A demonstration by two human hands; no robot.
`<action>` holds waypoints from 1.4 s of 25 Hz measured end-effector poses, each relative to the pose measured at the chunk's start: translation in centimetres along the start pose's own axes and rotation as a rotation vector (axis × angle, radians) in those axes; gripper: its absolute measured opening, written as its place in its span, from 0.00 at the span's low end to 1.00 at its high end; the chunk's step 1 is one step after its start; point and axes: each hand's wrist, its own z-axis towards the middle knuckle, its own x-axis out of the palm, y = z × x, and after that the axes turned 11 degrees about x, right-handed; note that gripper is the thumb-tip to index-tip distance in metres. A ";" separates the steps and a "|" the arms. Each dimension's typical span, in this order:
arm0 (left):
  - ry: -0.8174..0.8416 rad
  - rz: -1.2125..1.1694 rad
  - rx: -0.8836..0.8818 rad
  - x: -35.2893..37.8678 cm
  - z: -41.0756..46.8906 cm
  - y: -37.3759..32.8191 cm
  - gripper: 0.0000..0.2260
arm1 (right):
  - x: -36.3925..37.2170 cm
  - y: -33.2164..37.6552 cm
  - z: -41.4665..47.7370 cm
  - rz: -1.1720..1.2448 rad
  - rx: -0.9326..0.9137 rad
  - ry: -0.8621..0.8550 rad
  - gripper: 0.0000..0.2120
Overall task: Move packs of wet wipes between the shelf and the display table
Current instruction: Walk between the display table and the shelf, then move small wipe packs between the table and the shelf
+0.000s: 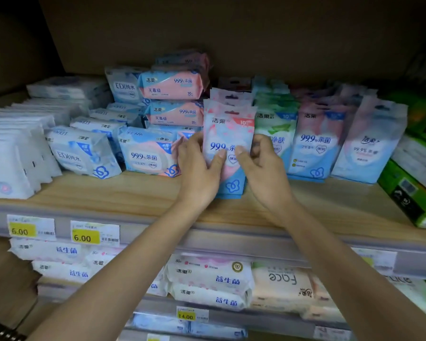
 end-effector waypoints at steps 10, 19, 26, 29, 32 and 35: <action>0.173 -0.079 -0.100 -0.9 1.4 1.5 0.24 | 0.8 0.2 -0.3 -0.297 0.004 -0.011 0.28; 0.040 0.040 0.136 -4.5 -1.4 -1.4 0.18 | -1.4 1.5 -2.9 -0.081 -0.037 -0.195 0.08; 0.046 -0.067 -0.097 -10.6 -12.1 -0.2 0.04 | 2.1 0.1 -11.9 0.212 -0.073 0.405 0.08; 0.124 0.282 -0.123 -12.2 -20.3 2.0 0.07 | 4.7 -4.3 -16.4 0.095 -0.028 0.674 0.09; 0.230 0.546 -0.313 -13.0 -30.6 3.8 0.11 | 7.5 -11.9 -21.2 -0.161 0.073 0.952 0.09; 0.328 0.610 -0.710 -13.6 -42.2 4.5 0.11 | 10.0 -20.2 -26.6 -0.527 0.146 1.235 0.14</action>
